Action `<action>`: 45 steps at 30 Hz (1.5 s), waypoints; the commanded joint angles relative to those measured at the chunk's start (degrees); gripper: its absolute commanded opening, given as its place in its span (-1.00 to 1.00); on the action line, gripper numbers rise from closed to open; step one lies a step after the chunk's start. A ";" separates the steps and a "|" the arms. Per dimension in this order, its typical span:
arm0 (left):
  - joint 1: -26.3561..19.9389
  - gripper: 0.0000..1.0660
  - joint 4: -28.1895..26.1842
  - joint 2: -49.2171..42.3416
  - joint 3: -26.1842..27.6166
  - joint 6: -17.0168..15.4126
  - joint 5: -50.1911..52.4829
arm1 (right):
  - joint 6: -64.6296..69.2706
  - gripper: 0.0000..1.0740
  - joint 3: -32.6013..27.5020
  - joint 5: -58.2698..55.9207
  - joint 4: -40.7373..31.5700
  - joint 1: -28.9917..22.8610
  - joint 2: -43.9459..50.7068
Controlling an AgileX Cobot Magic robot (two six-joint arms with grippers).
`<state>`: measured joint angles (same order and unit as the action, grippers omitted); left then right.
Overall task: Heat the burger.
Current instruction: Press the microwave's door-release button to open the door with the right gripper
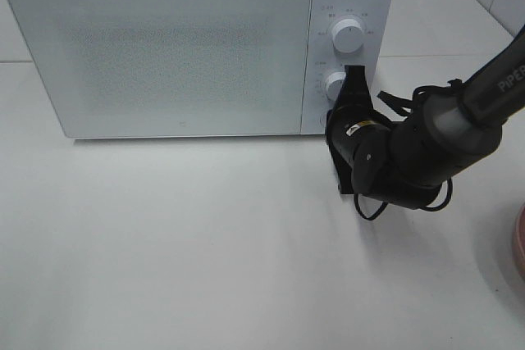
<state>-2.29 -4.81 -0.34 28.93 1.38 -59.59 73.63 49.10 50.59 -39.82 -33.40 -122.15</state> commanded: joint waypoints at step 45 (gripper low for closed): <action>-0.11 0.83 -0.29 -1.15 -0.11 0.00 0.17 | -6.30 -1.00 12.78 12.15 -1.83 3.38 -3.32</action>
<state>-2.29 -4.81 -0.34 28.93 1.38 -59.59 67.09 56.32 49.50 -47.44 -33.40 -126.62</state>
